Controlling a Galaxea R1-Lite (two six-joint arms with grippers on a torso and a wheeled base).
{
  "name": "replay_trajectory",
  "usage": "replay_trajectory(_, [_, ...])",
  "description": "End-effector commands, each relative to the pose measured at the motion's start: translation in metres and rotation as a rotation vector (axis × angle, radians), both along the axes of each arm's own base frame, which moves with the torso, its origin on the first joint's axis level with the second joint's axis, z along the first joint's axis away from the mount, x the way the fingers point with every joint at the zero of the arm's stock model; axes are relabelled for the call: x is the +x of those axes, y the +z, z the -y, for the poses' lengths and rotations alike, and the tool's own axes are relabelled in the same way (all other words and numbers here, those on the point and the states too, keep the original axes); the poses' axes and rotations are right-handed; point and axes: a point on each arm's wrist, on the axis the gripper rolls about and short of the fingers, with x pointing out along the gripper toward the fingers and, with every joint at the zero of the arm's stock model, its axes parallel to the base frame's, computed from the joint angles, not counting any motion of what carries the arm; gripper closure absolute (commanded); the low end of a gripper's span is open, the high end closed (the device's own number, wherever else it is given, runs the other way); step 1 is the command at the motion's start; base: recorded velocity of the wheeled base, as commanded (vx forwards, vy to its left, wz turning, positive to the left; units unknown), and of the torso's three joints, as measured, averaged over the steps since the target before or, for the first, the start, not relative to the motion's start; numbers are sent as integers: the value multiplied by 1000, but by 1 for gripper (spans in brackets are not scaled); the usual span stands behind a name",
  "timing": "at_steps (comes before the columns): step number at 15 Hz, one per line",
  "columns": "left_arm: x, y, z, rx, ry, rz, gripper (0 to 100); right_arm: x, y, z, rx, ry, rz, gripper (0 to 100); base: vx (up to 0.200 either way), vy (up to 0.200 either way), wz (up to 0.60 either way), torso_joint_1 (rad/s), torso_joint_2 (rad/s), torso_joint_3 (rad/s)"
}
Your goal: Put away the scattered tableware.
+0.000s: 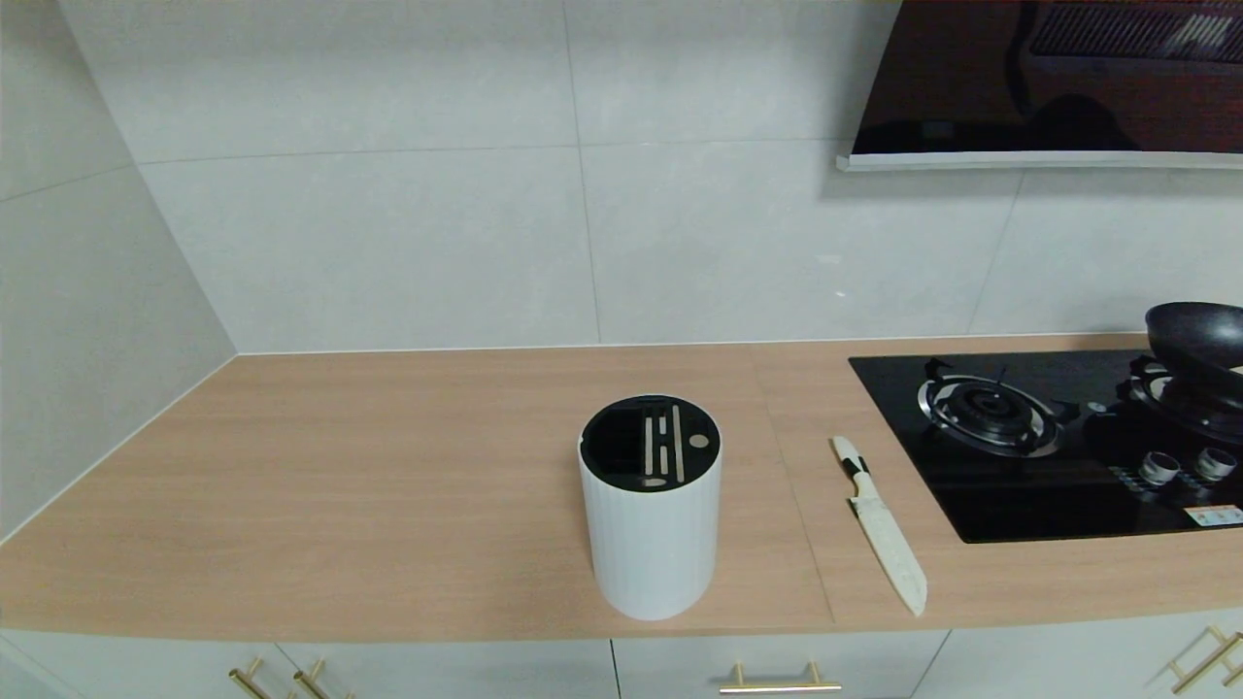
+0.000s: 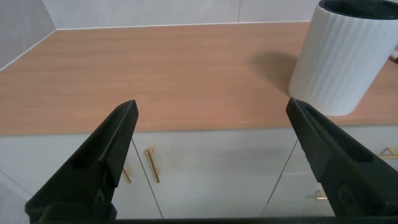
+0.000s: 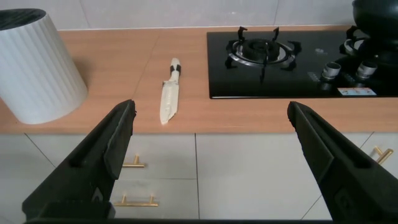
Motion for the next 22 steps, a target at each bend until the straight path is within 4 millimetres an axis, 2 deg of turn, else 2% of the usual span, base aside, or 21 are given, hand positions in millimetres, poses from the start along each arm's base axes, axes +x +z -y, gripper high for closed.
replay_trajectory(1, [0,0,0,0,0,1,0,0,0,0,-1,1,-1,0,0,0,0,0,0,0])
replay_trajectory(5, [0,0,0,0,0,-1,0,0,1,0,-2,-5,7,0,0,0,0,0,0,0])
replay_trajectory(6, [0,0,0,0,0,1,0,-3,12,0,2,0,58,0,0,0,0,0,0,0])
replay_trajectory(7, [0,0,0,0,0,-1,0,-10,34,0,8,11,128,0,0,0,0,0,0,0])
replay_trajectory(8, [0,0,0,0,0,-1,0,-10,39,0,10,26,114,0,0,0,0,0,0,0])
replay_trajectory(9, [0,0,0,0,0,1,0,-5,44,-1,9,76,22,0,0,0,0,0,0,0])
replay_trajectory(10, [0,0,0,0,0,-1,0,10,50,-3,15,151,-112,0,0,0,0,0,0,0])
replay_trajectory(11, [0,0,0,0,0,-1,0,16,52,-3,19,169,-159,0,0,0,0,0,0,0])
replay_trajectory(12, [0,0,0,0,0,1,0,42,55,-6,34,251,-338,0,0,0,0,0,0,0])
replay_trajectory(13, [0,0,0,0,0,-1,0,61,61,-8,46,302,-437,0,0,0,0,0,0,0])
replay_trajectory(16, [0,0,0,0,0,-1,0,127,64,-21,37,379,-610,0,0,0,0,0,0,0])
replay_trajectory(18, [0,0,0,0,0,-1,0,169,54,-30,20,377,-659,0,0,0,0,0,0,0])
replay_trajectory(21, [0,0,0,0,0,1,0,226,22,-47,-19,338,-702,0,0,0,0,0,0,0])
replay_trajectory(22, [0,0,0,0,0,-1,0,228,21,-47,-21,337,-704,0,0,0,0,0,0,0])
